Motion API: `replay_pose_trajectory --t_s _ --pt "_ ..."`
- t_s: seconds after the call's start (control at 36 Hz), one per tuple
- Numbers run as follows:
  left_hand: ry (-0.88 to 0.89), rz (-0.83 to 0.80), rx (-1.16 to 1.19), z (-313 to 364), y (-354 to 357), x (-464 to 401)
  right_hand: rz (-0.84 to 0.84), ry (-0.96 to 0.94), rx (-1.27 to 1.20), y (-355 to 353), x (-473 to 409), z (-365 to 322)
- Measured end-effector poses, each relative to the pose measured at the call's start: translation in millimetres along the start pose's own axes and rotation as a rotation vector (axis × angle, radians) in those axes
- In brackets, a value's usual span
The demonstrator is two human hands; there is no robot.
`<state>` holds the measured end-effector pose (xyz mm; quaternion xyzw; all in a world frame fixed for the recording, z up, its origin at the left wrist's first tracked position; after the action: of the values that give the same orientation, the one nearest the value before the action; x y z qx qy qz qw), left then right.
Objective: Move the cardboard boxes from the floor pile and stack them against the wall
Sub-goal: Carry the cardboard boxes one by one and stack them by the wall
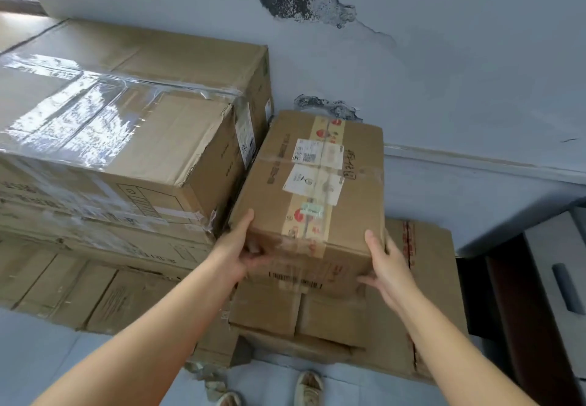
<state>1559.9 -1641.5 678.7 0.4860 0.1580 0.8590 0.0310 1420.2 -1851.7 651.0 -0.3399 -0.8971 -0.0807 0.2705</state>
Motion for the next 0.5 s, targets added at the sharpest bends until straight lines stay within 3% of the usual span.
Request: replay_pose_trajectory --t_s 0.5 --pt "0.06 -0.038 0.001 3 7 -52 0.021 -0.017 0.079 21 -34 -14"
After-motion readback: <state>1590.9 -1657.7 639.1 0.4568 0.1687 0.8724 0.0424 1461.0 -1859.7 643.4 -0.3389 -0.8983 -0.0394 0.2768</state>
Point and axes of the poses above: each hand's wrist, its own x-axis away from the middle knuckle, its own y-axis out of the palm, z = x × y, the point moved 3 cm from there along -x, towards the middle knuckle, and after that the axes turned 1 degree about z, right-handed, at the moved point
